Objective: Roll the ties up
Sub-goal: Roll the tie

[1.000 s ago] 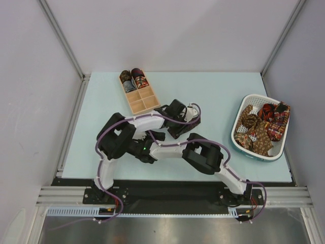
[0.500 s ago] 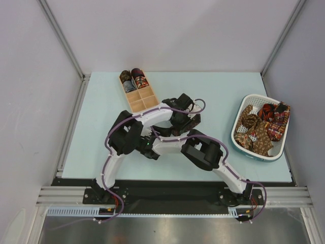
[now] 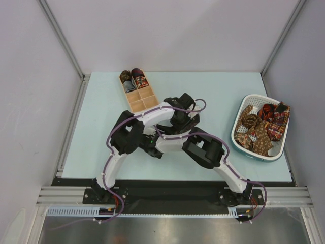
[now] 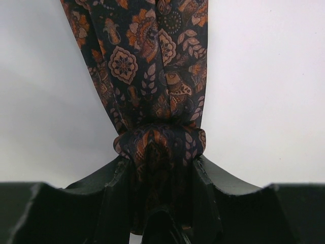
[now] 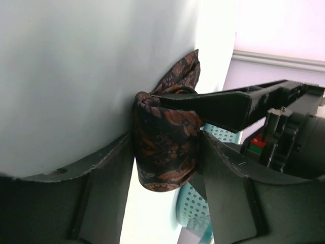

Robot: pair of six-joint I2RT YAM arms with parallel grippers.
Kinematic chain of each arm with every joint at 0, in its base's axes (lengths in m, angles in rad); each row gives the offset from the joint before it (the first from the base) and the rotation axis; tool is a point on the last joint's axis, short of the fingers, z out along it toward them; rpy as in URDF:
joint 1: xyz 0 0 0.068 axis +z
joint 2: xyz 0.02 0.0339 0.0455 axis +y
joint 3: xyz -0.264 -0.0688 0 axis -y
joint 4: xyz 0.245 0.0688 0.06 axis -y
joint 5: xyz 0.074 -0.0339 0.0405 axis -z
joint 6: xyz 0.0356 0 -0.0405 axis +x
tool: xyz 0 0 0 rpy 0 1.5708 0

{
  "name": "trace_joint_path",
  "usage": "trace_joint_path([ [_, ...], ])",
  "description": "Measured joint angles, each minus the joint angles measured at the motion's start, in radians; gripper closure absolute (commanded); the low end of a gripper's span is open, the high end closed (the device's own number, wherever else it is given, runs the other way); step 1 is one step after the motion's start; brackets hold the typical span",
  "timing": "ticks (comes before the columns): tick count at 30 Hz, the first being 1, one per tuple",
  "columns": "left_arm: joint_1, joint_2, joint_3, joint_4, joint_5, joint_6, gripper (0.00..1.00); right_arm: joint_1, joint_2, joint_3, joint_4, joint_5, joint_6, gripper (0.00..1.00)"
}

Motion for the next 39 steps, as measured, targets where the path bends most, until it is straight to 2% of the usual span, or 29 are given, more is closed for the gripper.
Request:
trace_joint_path([
  [1,-0.002,0.001,0.003,-0.003,-0.002,0.000,0.64,-0.002,0.000,0.000,-0.001,-0.005,-0.001,0.46],
  [2,-0.004,0.002,0.005,-0.006,-0.004,0.000,0.63,-0.004,0.000,0.000,-0.001,-0.014,-0.001,0.55],
  [4,-0.006,0.002,0.006,-0.008,-0.008,0.001,0.62,-0.010,0.001,0.001,-0.003,-0.033,0.000,0.63],
  [7,-0.010,0.002,0.007,-0.010,-0.017,0.001,0.58,-0.013,0.000,0.002,-0.008,-0.044,0.001,0.67],
  [10,-0.012,0.002,0.007,-0.010,-0.024,0.000,0.53,-0.014,-0.007,0.000,-0.008,-0.056,0.003,0.67],
  [11,-0.013,0.002,0.008,-0.010,-0.026,0.000,0.46,-0.016,-0.013,-0.005,-0.005,-0.064,0.005,0.68],
  [13,-0.014,0.002,0.008,-0.016,-0.030,0.000,0.41,-0.020,-0.031,-0.019,0.008,-0.085,0.008,0.67],
  [14,-0.014,0.002,0.008,-0.022,-0.031,0.000,0.34,-0.024,-0.040,-0.027,0.015,-0.098,0.009,0.68],
  [20,-0.013,-0.019,0.012,-0.057,-0.037,-0.015,0.16,-0.037,-0.070,-0.050,0.037,-0.142,0.016,0.68],
  [22,-0.013,-0.042,0.012,-0.068,-0.041,-0.019,0.14,-0.040,-0.079,-0.056,0.043,-0.153,0.016,0.68],
  [23,-0.013,-0.059,0.011,-0.066,-0.046,-0.022,0.08,-0.042,-0.083,-0.061,0.047,-0.159,0.016,0.68],
  [30,0.031,-0.304,-0.086,0.091,-0.043,-0.108,0.00,-0.048,-0.109,-0.086,0.074,-0.190,0.010,0.68],
  [34,0.126,-0.457,-0.193,0.226,-0.024,-0.196,0.00,-0.056,-0.146,-0.121,0.104,-0.235,0.008,0.68],
  [39,0.294,-0.616,-0.442,0.414,0.011,-0.352,0.00,-0.101,-0.248,-0.183,0.135,-0.398,0.026,0.67],
])
